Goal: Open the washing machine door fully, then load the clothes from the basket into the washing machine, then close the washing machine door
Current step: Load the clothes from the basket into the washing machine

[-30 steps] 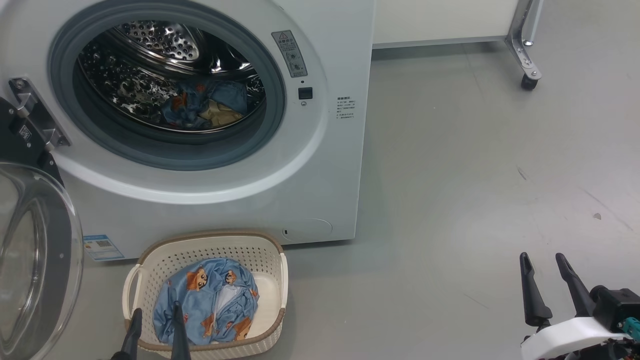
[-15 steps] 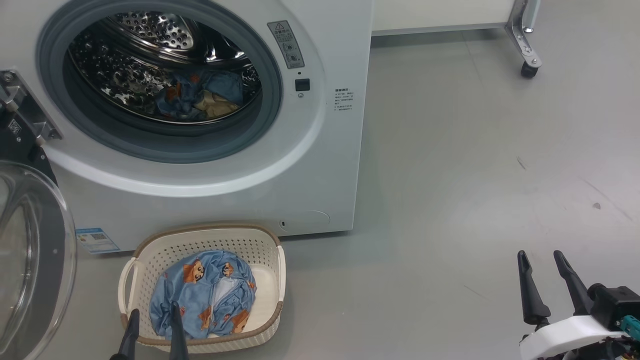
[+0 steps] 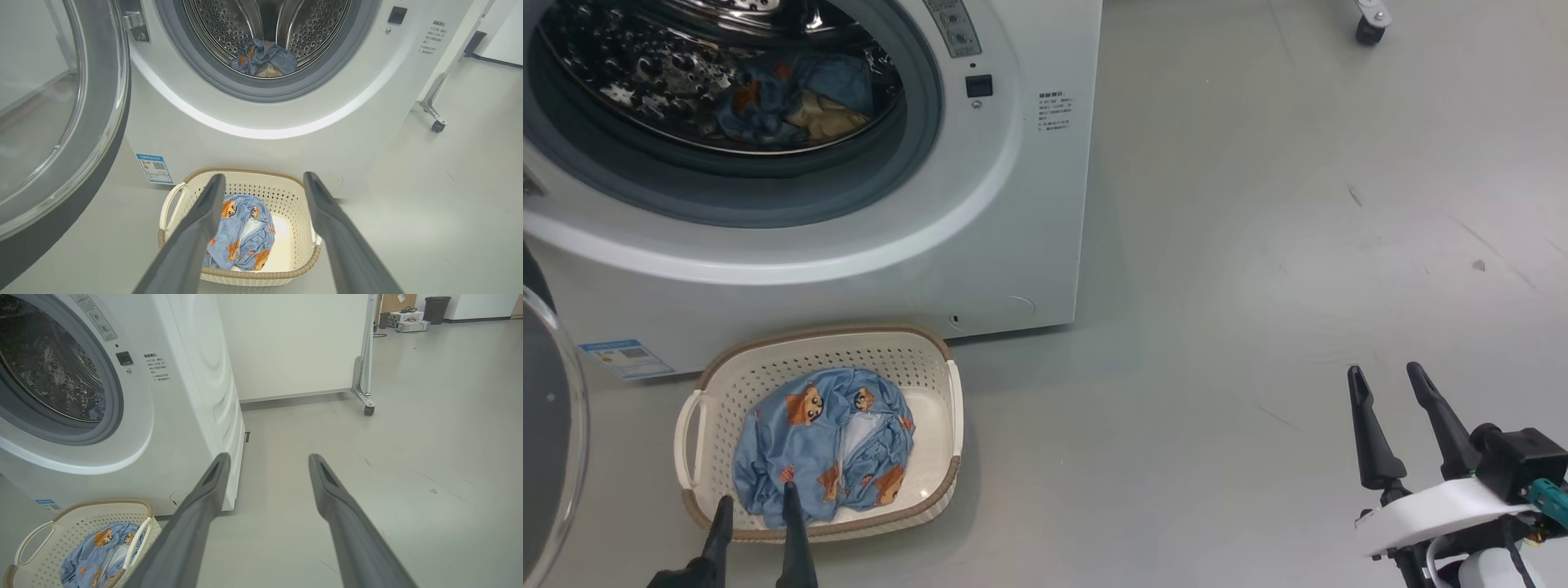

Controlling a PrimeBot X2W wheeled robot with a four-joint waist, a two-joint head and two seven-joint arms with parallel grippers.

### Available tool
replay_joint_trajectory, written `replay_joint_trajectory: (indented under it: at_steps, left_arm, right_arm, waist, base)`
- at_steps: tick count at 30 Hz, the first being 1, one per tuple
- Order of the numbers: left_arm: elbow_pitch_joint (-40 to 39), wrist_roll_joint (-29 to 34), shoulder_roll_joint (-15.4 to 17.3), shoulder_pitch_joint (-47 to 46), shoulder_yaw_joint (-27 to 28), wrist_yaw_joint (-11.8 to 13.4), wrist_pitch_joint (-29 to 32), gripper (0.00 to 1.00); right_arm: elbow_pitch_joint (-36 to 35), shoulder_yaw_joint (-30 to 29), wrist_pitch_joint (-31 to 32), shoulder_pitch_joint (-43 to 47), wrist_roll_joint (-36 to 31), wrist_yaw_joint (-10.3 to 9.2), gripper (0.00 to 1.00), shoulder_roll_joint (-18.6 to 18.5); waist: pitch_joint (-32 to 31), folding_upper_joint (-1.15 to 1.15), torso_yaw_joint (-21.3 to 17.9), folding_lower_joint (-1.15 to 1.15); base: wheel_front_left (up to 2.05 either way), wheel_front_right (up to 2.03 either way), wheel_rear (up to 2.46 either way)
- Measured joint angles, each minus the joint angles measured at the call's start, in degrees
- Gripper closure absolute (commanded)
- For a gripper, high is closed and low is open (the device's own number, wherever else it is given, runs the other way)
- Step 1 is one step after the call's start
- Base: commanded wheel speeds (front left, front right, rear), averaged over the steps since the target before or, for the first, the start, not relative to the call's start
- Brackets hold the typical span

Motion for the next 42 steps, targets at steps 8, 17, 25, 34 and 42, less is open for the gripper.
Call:
replay_joint_trajectory:
  at_steps: [8,17,25,34,42]
  left_arm:
    - [1.8,-0.3,0.6,-4.6,1.5,0.2,4.5,0.00]
    - [4.6,-0.6,2.0,-11.1,3.7,0.4,9.8,0.00]
    - [9.9,-0.7,3.6,-18.9,5.5,0.6,16.7,0.00]
    - [17.2,-0.6,5.2,-29.2,8.4,0.7,21.8,0.00]
    - [21.8,-0.5,5.1,-34.9,10.0,0.7,25.4,0.00]
  right_arm:
    - [-1.2,0.1,0.0,-3.4,0.1,0.00,0.00,0.3]
    - [-2.3,0.1,0.0,-7.1,0.6,0.00,0.00,0.7]
    - [-3.0,0.0,0.0,-10.8,1.0,0.00,0.00,0.7]
    - [-3.3,0.3,0.0,-14.7,1.1,0.00,0.00,0.4]
    - [-3.4,0.3,0.0,-15.6,1.2,0.00,0.00,0.2]
  waist:
    - [5.3,0.00,-2.1,0.00]
    - [12.0,0.00,-4.3,0.00]
    - [18.3,0.00,-5.8,0.01]
    - [25.1,0.00,-7.0,0.01]
    - [29.2,0.00,-7.6,0.01]
  base:
    - [0.00,0.00,0.00]
    - [0.00,0.00,0.00]
    - [0.00,0.00,0.00]
    - [0.00,0.00,0.00]
    - [0.00,0.00,0.00]
